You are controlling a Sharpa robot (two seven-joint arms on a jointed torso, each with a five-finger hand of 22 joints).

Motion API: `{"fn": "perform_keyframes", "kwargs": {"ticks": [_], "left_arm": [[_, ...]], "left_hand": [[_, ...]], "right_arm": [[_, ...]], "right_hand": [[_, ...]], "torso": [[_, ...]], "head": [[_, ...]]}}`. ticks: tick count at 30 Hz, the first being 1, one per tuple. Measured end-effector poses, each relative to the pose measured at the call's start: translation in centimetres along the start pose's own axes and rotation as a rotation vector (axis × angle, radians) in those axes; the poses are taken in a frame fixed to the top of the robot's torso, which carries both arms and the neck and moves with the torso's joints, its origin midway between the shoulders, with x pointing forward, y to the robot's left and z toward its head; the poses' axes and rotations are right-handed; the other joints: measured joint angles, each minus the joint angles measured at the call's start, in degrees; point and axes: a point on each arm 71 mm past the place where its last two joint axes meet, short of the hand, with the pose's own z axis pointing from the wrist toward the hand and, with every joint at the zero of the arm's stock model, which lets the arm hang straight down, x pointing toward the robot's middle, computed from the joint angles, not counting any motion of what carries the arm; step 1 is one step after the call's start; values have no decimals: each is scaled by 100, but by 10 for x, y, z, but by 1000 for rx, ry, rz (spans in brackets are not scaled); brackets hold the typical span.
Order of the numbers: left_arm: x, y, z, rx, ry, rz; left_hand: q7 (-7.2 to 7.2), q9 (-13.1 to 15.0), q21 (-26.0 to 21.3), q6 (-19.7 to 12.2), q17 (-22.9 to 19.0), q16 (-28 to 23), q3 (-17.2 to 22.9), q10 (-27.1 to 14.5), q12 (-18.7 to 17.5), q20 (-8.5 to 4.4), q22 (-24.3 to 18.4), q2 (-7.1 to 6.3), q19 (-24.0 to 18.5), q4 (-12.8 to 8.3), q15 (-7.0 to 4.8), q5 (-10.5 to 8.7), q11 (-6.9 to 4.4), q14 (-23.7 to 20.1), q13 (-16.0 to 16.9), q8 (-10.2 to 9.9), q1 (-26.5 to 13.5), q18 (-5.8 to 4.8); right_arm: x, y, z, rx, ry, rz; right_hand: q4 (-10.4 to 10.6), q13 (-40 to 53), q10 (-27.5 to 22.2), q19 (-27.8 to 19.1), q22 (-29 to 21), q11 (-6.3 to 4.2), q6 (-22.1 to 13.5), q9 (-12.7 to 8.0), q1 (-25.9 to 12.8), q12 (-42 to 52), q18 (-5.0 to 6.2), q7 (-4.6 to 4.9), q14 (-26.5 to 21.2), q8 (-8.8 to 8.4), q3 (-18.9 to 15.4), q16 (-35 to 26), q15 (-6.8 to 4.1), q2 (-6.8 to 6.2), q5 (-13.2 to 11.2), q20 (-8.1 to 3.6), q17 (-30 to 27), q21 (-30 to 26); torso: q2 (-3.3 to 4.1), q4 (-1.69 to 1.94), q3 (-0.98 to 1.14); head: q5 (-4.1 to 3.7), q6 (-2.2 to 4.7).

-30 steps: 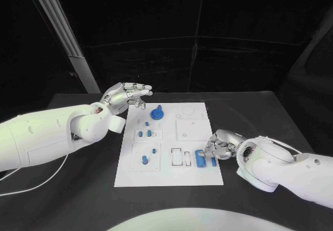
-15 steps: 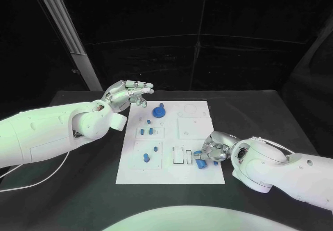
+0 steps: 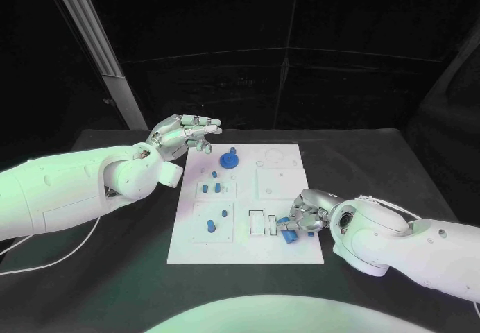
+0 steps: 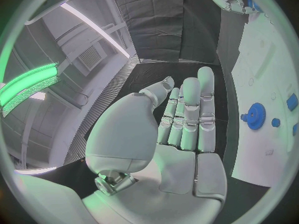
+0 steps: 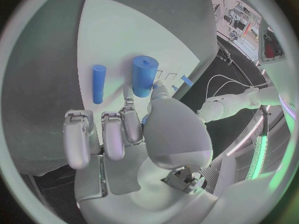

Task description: Assemble the parts on the task board

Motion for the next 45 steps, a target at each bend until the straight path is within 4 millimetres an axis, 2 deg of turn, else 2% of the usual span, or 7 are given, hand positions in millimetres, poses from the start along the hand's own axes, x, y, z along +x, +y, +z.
{"fn": "perform_keyframes", "kwargs": {"ticks": [3, 7, 11, 20, 27, 33, 45], "left_arm": [[0, 0, 0, -1, 0, 0], [0, 0, 0, -3, 1, -1], [0, 0, 0, -4, 2, -1], [0, 0, 0, -5, 3, -1], [0, 0, 0, -6, 3, -1], [0, 1, 0, -7, 4, -1], [1, 1, 1, -10, 9, -3]], "left_hand": [[0, 0, 0, 0, 0, 0, 0, 0, 0, 0, 0, 0, 0, 0, 0, 0, 0, 0, 0, 0, 0, 0], [21, 0, 0, -21, 0, 0, 0, 0, 0, 0, 1, 0, 0, 0, 0, 0, 0, 0, 0, 0, 0, 0], [20, 0, 0, -20, 0, 0, 0, 0, 0, 0, 1, 0, 0, 0, 0, 0, 0, 0, 0, 0, 0, 0], [20, 0, 0, -20, 1, 0, 0, 0, 0, 0, 1, 0, 0, 0, 0, 0, 0, 0, 1, 0, 0, 0], [20, 0, 0, -20, 1, 0, 1, 0, 0, 0, 1, 0, 0, 0, 0, 0, 0, 0, 1, 0, 0, 0], [20, 0, 0, -20, 1, 0, 1, 0, 0, 0, 2, 0, 0, 0, 0, 0, 0, 0, 1, 0, 0, 0], [20, 0, 0, -20, 1, 0, 1, 0, 0, 0, 2, 0, 0, 0, 0, 0, 0, 0, 1, 0, 0, 0]], "right_arm": [[0, 1, 1, 1, -3, -9], [1, 3, 0, 0, -7, -18], [2, 4, -3, -3, -13, -17], [2, -2, -11, 17, -29, 38], [1, 1, -16, 11, -39, 137], [-1, 3, -19, 6, -59, 193], [2, 18, -13, -19, -66, 246]], "right_hand": [[-75, 0, 2, 0, 0, -2, -5, 51, 156, 0, 0, -5, 0, 86, -22, 0, 0, -43, 15, 0, 0, 0], [-246, 0, 30, 0, 0, -56, 18, 151, 383, 0, 0, -69, 0, 221, 41, 0, 0, 30, 476, 0, -1, 0], [-316, 0, 60, 3, 0, -104, 76, 229, 518, 0, 0, -88, 16, 293, 110, 0, -26, 157, 742, -3, -1, 0], [-138, -1, 101, -1, 0, -185, 146, 250, 353, -29, 0, -120, 20, 362, 126, 0, -103, 389, 1621, -85, -1, 0], [-60, -1, 122, 20, -1, -206, 146, 250, 313, -29, 0, -120, 0, 364, 81, 0, -123, 429, 1688, -106, -1, 0], [-21, -1, 122, 20, -1, -206, 163, 438, 297, -29, 0, -104, 0, 364, 43, 0, -123, 436, 1688, -106, -1, 0], [-20, -1, 122, -1, -1, -205, 195, 445, 268, -29, 1, -136, 0, 362, 41, 0, -122, 408, 1688, -126, -2, 0]], "torso": [[0, 3, 0], [0, 3, 0], [-2, 3, 0], [-7, 1, 1], [-7, 1, -1], [-4, 1, -2], [-1, 3, -2]], "head": [[1, -10], [1, -18], [1, -24], [-3, -15], [7, 0], [7, -4], [41, 6]]}}
